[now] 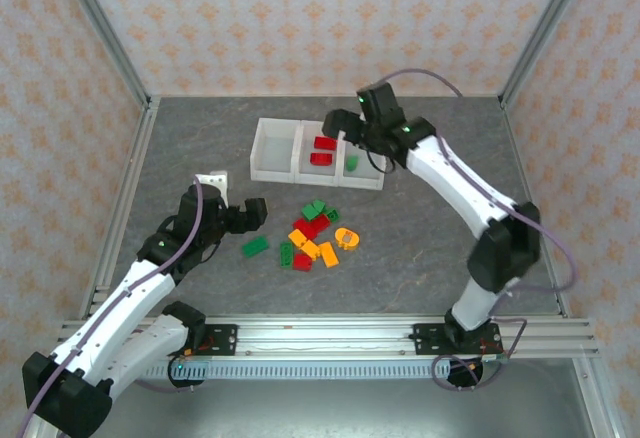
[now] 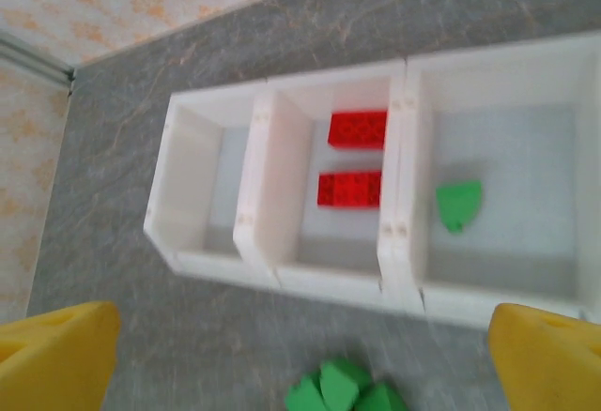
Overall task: Sort the legos into containers by color
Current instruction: Pick up the lego from the center of the table.
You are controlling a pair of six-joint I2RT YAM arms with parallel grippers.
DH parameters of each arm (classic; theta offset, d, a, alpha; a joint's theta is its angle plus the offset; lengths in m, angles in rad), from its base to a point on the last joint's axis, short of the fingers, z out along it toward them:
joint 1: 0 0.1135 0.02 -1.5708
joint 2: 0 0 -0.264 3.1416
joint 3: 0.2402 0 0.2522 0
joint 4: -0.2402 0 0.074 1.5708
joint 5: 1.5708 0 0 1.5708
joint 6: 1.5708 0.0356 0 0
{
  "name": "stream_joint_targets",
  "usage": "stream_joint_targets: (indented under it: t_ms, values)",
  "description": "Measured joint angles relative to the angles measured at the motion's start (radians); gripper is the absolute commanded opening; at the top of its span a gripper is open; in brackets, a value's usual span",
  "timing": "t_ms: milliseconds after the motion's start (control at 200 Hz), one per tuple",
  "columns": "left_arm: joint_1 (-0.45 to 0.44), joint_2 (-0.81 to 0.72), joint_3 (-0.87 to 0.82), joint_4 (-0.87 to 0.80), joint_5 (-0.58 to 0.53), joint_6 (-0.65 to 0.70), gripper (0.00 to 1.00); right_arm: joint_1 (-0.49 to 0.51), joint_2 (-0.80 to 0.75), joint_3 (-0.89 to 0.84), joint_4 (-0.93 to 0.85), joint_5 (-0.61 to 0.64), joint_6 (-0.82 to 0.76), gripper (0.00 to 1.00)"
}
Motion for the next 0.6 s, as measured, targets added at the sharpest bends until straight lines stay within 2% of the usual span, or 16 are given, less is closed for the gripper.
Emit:
stream_joint_targets:
  t_ms: [120,265,400,601]
  values:
    - [-0.008,0.006,0.004,-0.020,0.002,-0.011,0.99,0.047,-0.161,-0.217,-0.016,-0.003,0.001,1.00]
    - [-0.020,0.007,0.034,-0.063,0.028,-0.045,0.99,0.129,-0.242,-0.408,-0.045,-0.024,0.000,1.00]
    - [-0.020,-0.022,0.047,-0.106,0.039,-0.078,0.99,0.183,-0.220,-0.483,-0.075,-0.031,-0.018,1.00]
    - [-0.020,-0.135,0.047,-0.144,0.026,-0.100,0.99,0.246,-0.073,-0.452,-0.080,-0.014,-0.061,0.96]
